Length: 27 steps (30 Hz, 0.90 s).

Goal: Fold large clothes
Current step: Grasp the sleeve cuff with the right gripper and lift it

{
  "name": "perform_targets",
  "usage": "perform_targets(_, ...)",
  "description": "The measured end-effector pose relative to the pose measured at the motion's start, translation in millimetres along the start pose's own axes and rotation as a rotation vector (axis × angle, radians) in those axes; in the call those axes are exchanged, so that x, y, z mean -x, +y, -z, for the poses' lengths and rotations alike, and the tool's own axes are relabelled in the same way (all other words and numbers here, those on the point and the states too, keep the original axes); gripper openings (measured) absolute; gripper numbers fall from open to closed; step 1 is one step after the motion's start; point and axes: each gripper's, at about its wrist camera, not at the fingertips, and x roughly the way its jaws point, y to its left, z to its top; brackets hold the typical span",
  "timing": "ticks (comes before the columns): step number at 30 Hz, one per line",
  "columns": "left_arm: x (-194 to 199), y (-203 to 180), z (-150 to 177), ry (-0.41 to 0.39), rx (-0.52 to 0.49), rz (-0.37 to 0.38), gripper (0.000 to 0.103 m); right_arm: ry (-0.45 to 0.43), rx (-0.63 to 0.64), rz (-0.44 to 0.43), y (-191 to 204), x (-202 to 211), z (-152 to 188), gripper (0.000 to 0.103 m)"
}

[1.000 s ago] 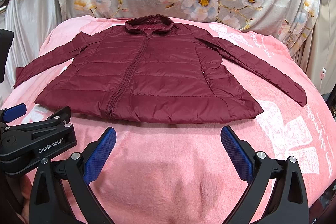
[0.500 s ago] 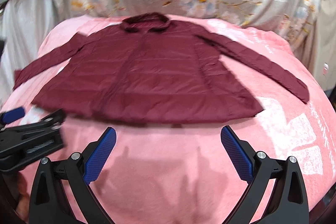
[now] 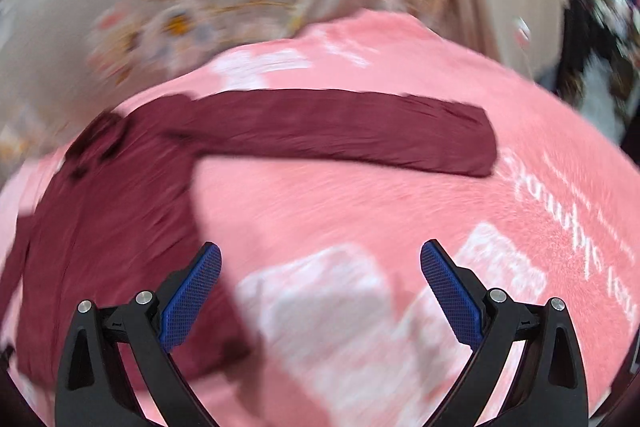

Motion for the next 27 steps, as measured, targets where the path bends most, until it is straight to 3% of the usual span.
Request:
perform_targets(5,-23,4,-20,0.006,0.026,-0.010,0.098,0.067,-0.236,0.004,-66,-51,-32,0.095)
perform_targets(9,-45,7,-31,0.026,0.043,-0.032,0.098,0.095,-0.329,0.002,-89,-77,-40,0.075)
perform_targets(14,-67,12,-38,0.049,0.057,-0.066,0.098,0.068,-0.397,0.023,-108,-99,-50,0.066)
perform_targets(15,-70,13,-39,0.051,0.061,-0.069,0.098,0.061,-0.396,0.036,-108,-102,-54,0.060)
perform_targets(17,-76,17,-41,0.056,0.069,-0.078,0.098,0.046,-0.404,0.053,-111,-110,-63,0.037)
perform_targets(18,-79,18,-42,0.060,0.073,-0.083,0.098,0.042,-0.412,0.052,-112,-115,-67,0.016)
perform_targets(19,-81,19,-43,0.062,0.074,-0.086,0.098,0.043,-0.425,0.043,-114,-121,-71,0.007)
perform_targets(20,-83,20,-44,0.064,0.074,-0.094,0.098,0.034,-0.447,0.021,-114,-127,-79,0.007)
perform_targets(24,-89,27,-47,0.065,0.073,-0.131,0.098,-0.089,-0.314,-0.003,-60,-111,-120,0.006)
perform_targets(27,-95,36,-50,0.082,0.087,-0.169,0.098,-0.165,-0.132,-0.130,20,-84,-147,0.005)
